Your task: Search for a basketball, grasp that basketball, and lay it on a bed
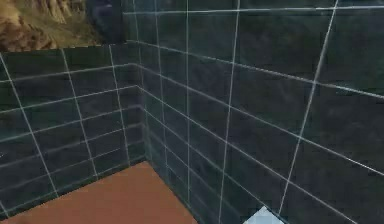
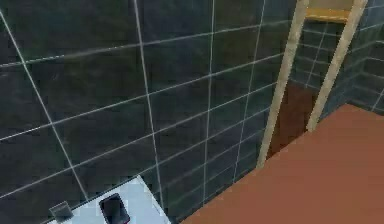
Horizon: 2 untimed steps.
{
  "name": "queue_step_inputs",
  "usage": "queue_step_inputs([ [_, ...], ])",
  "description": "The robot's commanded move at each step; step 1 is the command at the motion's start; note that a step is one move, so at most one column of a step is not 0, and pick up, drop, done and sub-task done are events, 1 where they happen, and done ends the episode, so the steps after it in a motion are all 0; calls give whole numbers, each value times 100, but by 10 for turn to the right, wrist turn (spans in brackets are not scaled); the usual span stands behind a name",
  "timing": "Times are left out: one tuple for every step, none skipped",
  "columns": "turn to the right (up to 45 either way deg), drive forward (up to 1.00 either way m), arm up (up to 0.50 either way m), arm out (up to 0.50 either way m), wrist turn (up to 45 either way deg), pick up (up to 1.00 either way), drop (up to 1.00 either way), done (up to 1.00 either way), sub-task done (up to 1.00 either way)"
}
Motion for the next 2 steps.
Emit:
queue_step_inputs([
  [450, 0, 0, 0, 0, 0, 0, 0, 0],
  [450, 0, 0, 0, 0, 0, 0, 0, 0],
])
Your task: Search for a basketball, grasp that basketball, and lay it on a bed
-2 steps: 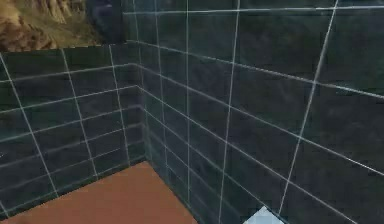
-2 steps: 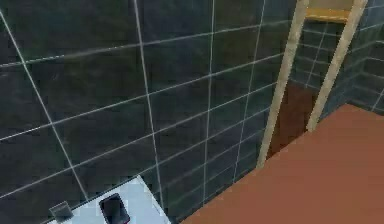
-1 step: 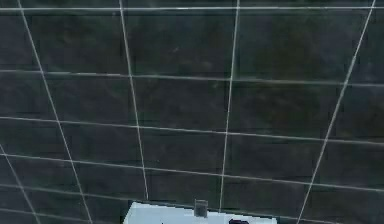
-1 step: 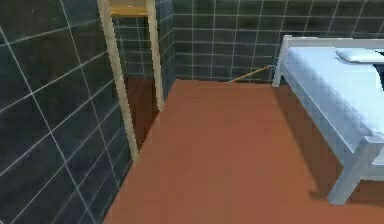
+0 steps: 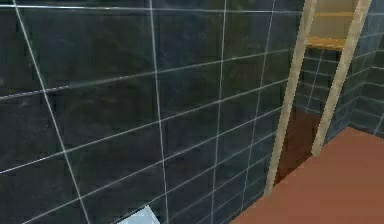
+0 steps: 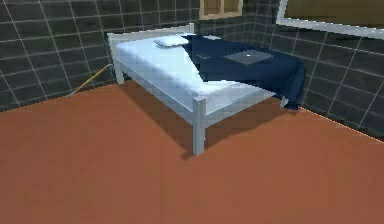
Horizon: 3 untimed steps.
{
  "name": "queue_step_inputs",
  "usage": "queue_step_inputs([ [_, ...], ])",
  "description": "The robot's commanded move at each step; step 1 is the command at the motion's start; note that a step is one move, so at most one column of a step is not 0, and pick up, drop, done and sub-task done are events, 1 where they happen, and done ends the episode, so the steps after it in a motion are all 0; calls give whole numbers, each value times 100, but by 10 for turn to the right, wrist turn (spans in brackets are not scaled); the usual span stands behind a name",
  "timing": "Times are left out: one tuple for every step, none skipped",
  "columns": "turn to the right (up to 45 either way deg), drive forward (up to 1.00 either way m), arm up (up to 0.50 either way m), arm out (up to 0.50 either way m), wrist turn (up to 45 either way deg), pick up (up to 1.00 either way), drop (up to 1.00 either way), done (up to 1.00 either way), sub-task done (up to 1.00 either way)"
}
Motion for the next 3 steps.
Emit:
queue_step_inputs([
  [240, 0, 0, 0, 0, 0, 0, 0, 0],
  [0, 20, 0, 0, 0, 0, 0, 0, 0],
  [-450, 0, 0, 0, 0, 0, 0, 0, 0],
])
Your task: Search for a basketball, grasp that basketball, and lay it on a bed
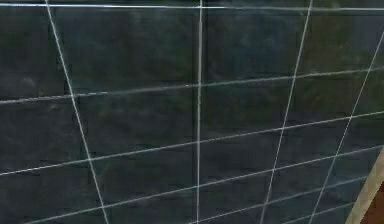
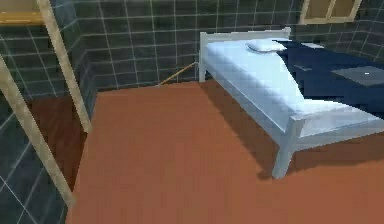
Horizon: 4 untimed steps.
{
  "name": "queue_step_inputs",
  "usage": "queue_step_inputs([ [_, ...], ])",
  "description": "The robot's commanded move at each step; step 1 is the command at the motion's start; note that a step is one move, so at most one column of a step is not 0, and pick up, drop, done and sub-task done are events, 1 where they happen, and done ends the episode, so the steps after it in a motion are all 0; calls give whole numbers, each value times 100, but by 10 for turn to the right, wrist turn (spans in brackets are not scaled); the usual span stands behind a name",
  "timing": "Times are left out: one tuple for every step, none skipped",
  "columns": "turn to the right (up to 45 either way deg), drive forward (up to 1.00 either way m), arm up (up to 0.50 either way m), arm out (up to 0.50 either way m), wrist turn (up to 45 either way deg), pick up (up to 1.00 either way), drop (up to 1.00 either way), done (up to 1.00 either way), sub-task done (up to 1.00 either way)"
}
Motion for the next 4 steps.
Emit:
queue_step_inputs([
  [-450, 0, 0, 0, 0, 0, 0, 0, 0],
  [-450, 0, 0, 0, 0, 0, 0, 0, 0],
  [-330, 0, 0, 0, 0, 0, 0, 0, 0],
  [-60, 0, 0, 0, 0, 0, 0, 0, 0],
])
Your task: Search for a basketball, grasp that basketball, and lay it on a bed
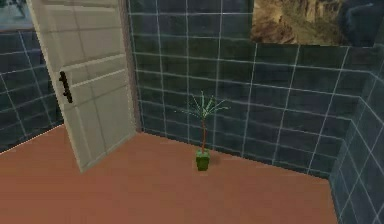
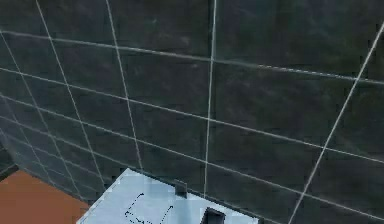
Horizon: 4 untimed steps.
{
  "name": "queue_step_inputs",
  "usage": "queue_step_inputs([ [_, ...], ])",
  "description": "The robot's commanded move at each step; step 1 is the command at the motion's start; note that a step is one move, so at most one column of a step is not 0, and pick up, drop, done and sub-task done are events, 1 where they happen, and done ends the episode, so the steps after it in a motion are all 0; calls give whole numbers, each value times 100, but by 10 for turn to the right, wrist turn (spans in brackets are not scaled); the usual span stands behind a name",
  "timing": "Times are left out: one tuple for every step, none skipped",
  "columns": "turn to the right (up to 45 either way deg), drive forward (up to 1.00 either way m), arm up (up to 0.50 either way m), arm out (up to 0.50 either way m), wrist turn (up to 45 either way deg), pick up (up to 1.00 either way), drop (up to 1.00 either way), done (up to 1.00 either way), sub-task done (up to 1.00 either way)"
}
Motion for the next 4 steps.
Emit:
queue_step_inputs([
  [210, 0, 0, 0, 0, 0, 0, 0, 0],
  [30, 0, 0, 0, 0, 0, 0, 0, 0],
  [0, 30, 0, 0, 0, 0, 0, 0, 0],
  [0, 0, 50, 0, 0, 0, 0, 0, 0],
])
